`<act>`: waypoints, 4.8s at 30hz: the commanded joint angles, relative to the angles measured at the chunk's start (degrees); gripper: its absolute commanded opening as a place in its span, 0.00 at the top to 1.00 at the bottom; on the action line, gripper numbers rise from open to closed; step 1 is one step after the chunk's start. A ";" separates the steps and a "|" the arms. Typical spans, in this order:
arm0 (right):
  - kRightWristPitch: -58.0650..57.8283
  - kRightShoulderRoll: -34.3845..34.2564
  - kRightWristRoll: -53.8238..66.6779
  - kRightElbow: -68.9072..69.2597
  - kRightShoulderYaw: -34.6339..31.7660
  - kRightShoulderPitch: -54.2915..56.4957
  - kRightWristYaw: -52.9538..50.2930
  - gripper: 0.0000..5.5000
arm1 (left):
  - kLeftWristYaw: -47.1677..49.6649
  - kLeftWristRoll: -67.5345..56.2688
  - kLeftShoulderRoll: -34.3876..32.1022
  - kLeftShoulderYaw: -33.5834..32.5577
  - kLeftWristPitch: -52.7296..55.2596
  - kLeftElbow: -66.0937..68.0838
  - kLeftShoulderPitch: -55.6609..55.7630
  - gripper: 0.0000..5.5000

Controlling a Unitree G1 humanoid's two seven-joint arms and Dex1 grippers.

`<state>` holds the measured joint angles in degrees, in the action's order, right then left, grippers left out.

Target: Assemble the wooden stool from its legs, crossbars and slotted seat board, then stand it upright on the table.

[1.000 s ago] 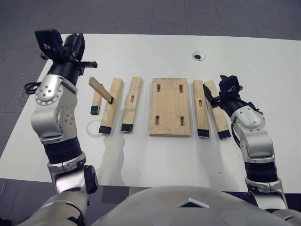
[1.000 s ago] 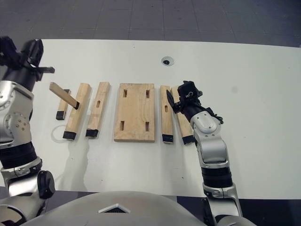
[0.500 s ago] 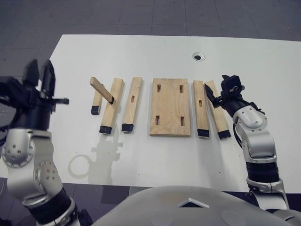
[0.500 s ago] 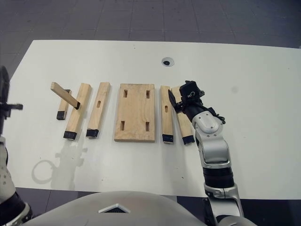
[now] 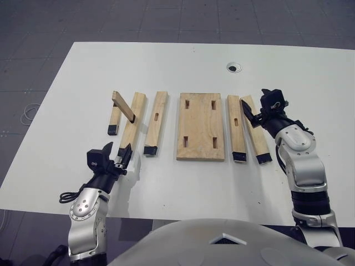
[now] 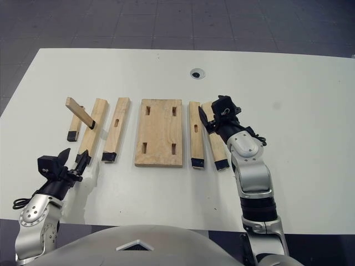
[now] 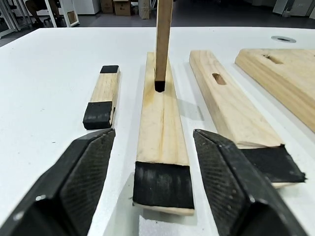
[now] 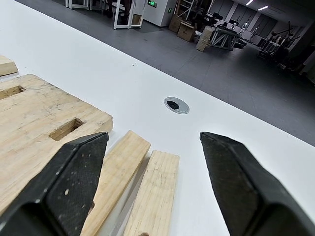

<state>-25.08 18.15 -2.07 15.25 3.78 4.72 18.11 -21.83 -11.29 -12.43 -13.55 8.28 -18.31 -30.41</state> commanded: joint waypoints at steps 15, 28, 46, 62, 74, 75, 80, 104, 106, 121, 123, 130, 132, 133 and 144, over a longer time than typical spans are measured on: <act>0.18 0.15 -0.08 -0.61 0.14 2.03 0.19 0.38 | 0.62 2.04 -2.52 1.80 -0.25 8.76 5.31 0.59; -2.04 -1.62 4.44 -2.65 -3.50 3.63 0.19 0.38 | 3.67 -7.43 -4.82 -2.11 11.55 -2.26 21.85 0.63; -35.80 -9.16 64.52 -14.56 -29.06 24.06 11.75 0.14 | -1.46 -48.74 4.38 0.69 38.80 4.31 54.97 0.63; -38.43 -9.18 84.34 -14.39 -25.48 27.70 7.36 0.00 | 0.63 -65.29 3.94 2.12 45.19 2.16 49.14 0.63; -37.82 -8.29 89.89 -15.49 -22.35 28.63 3.63 0.14 | 0.62 -67.52 2.63 4.00 45.45 1.22 46.83 0.63; -37.67 -8.08 89.96 -15.77 -22.39 28.75 3.44 0.18 | 0.64 -67.59 2.42 3.94 45.35 1.18 46.69 0.63; -37.30 -7.05 89.46 -16.47 -22.04 28.80 3.52 0.33 | 0.89 -67.76 2.01 4.00 44.98 1.13 46.76 0.63; -36.00 -6.47 92.76 -13.98 -20.73 29.46 2.22 0.63 | 4.80 -75.25 2.86 5.51 44.87 2.34 44.27 0.63; -35.88 -6.38 92.90 -14.08 -20.53 29.70 1.71 0.63 | 4.05 -74.31 2.30 6.26 44.75 2.05 44.06 0.63; -35.46 -4.44 92.35 -14.19 -20.03 28.94 1.65 0.63 | -0.54 -70.33 -2.95 5.73 43.18 0.66 41.72 0.37; -34.73 -4.00 91.12 -15.33 -20.15 29.42 2.16 0.63 | -1.50 -69.77 -4.82 5.78 43.90 -0.08 39.77 0.37; -31.27 1.49 79.22 -20.95 -18.68 31.46 9.63 0.63 | -3.84 -69.87 -10.53 4.45 44.84 -3.41 33.74 0.37; -29.55 4.40 73.05 -22.66 -16.28 32.31 14.38 0.63 | -5.22 -66.56 -12.51 5.00 44.23 -3.33 33.51 0.37; -28.21 5.65 69.71 -23.18 -14.84 32.58 17.08 0.63 | -6.22 -64.48 -13.41 5.60 43.77 -3.31 33.48 0.37; -4.96 9.12 38.09 -34.19 0.54 35.02 40.30 0.63 | -13.65 -23.65 -23.11 24.56 29.55 -2.63 38.27 0.37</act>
<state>-31.54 27.66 37.87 -18.27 3.72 37.92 56.56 -35.59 -40.83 -34.10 8.49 40.62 -21.32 5.99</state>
